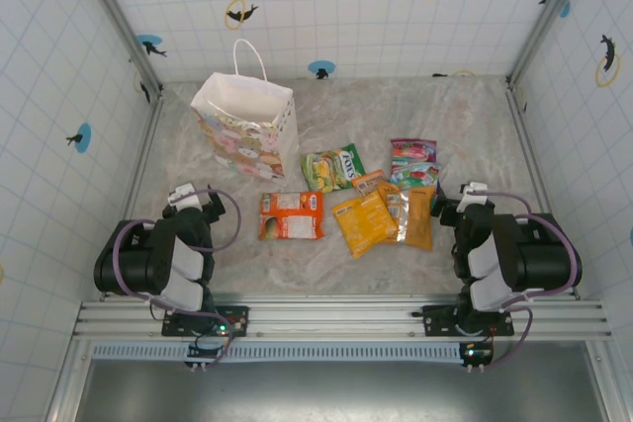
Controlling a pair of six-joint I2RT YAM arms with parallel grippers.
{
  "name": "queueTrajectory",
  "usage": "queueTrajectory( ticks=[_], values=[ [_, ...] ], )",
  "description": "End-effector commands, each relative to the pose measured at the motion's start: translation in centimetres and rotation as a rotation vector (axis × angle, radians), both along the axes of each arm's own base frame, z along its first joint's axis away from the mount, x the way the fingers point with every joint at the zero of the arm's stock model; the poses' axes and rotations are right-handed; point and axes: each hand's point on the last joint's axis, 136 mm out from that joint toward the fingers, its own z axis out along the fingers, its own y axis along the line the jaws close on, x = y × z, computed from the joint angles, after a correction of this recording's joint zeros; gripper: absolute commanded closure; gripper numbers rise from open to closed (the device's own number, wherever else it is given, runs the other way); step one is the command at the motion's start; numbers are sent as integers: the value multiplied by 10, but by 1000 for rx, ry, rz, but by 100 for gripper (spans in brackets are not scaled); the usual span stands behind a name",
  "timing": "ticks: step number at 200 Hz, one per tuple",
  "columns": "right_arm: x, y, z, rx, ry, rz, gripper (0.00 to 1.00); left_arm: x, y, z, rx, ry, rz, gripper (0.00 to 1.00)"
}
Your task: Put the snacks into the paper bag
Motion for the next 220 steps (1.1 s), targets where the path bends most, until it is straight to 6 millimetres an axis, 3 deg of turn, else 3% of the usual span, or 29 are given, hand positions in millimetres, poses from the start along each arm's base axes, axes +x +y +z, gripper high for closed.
queueTrajectory(
  ticks=[1, 63, 94, 125, 142, 173, 220],
  values=[
    [-2, 0, 2, -9, -9, -3, 1, -8, -1, -7, -5, 24, -8, 2],
    [-2, 0, 2, -9, -8, -3, 1, -8, 0, -6, -2, 19, -7, 3],
    [-2, -1, 3, 3, -14, 1, 1, -6, 2, -1, -1, 26, 12, 9],
    [13, 3, 6, 10, 45, 19, 1, -7, 11, -2, -43, 88, 124, 19],
    [17, -5, -2, 79, 152, -69, 1, -5, 0, 1, 8, 135, 113, 23],
    [19, -2, 7, 156, 216, -80, 1, 2, -24, 8, 12, 230, 92, 23],
    [12, 40, 42, 330, 183, 127, 1, -5, -54, 11, -204, 321, -5, 28]
  ],
)
